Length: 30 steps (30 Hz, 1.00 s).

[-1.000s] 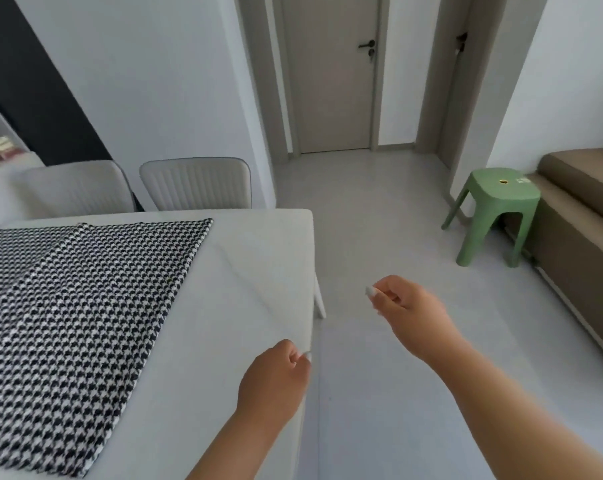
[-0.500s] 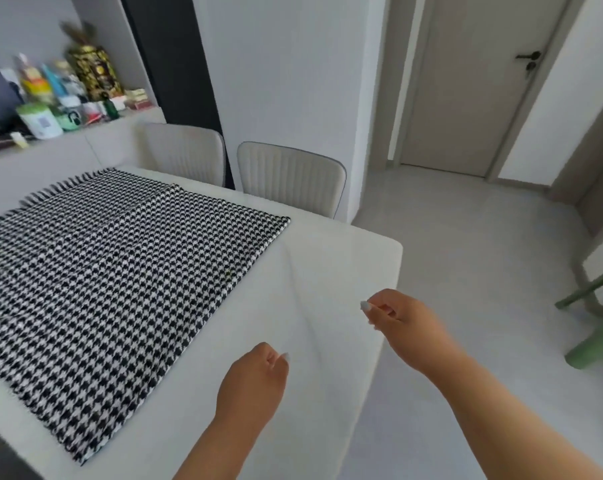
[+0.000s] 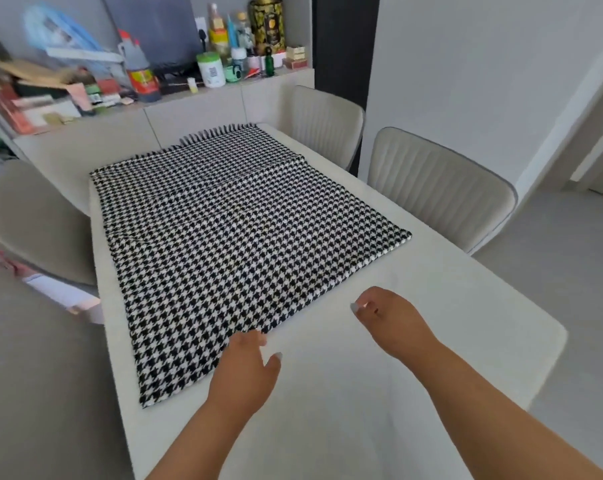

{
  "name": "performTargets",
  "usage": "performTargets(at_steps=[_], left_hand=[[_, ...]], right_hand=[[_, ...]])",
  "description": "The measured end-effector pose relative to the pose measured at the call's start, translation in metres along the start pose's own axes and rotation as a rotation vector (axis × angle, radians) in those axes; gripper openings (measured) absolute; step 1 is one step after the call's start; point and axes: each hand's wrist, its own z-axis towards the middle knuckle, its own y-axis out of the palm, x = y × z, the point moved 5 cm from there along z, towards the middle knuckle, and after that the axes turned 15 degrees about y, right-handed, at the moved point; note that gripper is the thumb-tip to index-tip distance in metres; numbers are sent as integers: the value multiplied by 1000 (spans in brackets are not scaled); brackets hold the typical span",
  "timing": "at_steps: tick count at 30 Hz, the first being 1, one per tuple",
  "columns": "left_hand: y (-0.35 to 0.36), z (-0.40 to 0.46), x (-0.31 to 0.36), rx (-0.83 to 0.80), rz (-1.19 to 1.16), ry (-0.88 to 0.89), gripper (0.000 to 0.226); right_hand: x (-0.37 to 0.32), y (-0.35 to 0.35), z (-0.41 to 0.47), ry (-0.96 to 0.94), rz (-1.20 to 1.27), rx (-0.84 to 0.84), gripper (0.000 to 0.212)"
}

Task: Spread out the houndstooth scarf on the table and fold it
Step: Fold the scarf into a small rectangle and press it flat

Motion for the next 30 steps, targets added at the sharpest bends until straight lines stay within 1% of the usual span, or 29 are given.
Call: performTargets(at_steps=[3,6,8,11,12,13,15,16,17,18,19,20,21,22,23,24,25,27,28,30], left_hand=[[9,15,-13,-17,77,-65,42],[22,36,-19,-50,169,-133,47],[32,48,-22,-86,227,-183,58],[49,56,-31,-158,252,-287,74],[53,56,-32,-184,277,-329,74],[56,55,-33,-205,320,-357,70],[55,55,-31,-200,366,-379,44],[55,55,-30,-193,367,-388,34],[54,54,-29,-178,376,-390,33],[52,54,-28,-118,384,-376,32],[54,53,-29,-40,397,-349,29],[54,53,-30,5,415,-344,34],[54,55,-28,24,438,-320,44],[58,56,-27,-10,407,-314,48],[59,58,-27,-37,349,-343,46],[57,60,-27,-66,309,-388,42],[55,64,-29,-83,302,-421,39],[54,66,-30,-68,346,-411,43],[55,64,-30,-74,362,-404,48],[60,59,-33,-130,336,-404,56]], right_hand=[[-9,17,47,-84,-94,-71,31],[-20,31,92,-229,-289,-145,43],[-27,40,118,-293,-393,-214,50],[-30,56,149,-376,-576,-299,64],[-28,59,156,-404,-665,-312,66],[-24,62,161,-418,-772,-327,67],[-20,60,168,-452,-908,-312,58],[-21,57,170,-481,-906,-275,48],[-25,53,171,-512,-870,-243,40],[-28,51,173,-548,-815,-215,37],[-28,49,175,-574,-771,-203,37],[-27,50,178,-588,-747,-203,42],[-24,52,182,-577,-768,-225,50],[-22,54,187,-565,-793,-252,53],[-19,55,190,-545,-821,-281,50],[-19,55,191,-529,-824,-290,41],[-19,54,193,-519,-817,-284,34],[-21,53,195,-543,-758,-239,30],[-19,54,196,-562,-736,-219,34],[-11,58,197,-563,-754,-222,52]])
